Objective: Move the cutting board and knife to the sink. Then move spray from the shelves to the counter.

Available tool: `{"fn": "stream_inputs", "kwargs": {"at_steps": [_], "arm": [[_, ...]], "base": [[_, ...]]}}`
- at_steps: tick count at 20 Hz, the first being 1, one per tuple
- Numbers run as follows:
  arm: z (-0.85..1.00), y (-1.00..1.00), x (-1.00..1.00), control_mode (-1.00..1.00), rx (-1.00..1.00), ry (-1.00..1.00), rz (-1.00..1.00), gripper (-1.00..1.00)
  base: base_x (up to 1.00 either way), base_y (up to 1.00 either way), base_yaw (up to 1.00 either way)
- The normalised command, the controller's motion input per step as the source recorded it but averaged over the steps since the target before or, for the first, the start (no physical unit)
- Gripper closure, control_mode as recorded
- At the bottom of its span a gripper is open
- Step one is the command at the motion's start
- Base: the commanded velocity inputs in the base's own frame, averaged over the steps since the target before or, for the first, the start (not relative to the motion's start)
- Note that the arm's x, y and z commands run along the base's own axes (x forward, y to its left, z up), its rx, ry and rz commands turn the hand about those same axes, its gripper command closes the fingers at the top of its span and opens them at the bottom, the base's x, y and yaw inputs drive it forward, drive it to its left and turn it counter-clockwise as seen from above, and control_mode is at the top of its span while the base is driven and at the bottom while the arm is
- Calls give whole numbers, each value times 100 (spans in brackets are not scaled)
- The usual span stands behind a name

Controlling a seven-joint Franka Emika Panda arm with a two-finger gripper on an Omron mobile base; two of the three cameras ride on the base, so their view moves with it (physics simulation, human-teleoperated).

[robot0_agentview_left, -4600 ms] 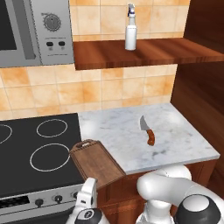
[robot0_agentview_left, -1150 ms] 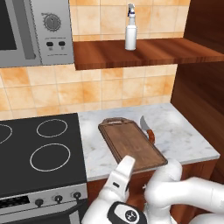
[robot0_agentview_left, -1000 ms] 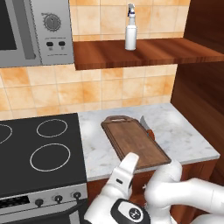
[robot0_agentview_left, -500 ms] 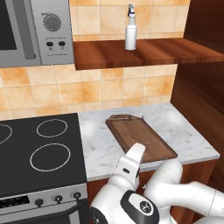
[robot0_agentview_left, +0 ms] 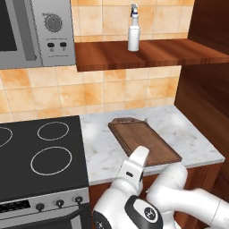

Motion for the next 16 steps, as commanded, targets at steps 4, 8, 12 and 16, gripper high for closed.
{"fn": "stream_inputs", "kwargs": {"at_steps": [4, 8, 12, 16], "arm": [[0, 0, 0, -100, 0, 0, 0, 100], [0, 0, 0, 100, 0, 0, 0, 100], [0, 0, 0, 100, 0, 0, 0, 100], [0, 0, 0, 100, 0, 0, 0, 100]], "base": [[0, 0, 0], [-9, 0, 0], [-52, 0, 0], [-54, 0, 0]]}}
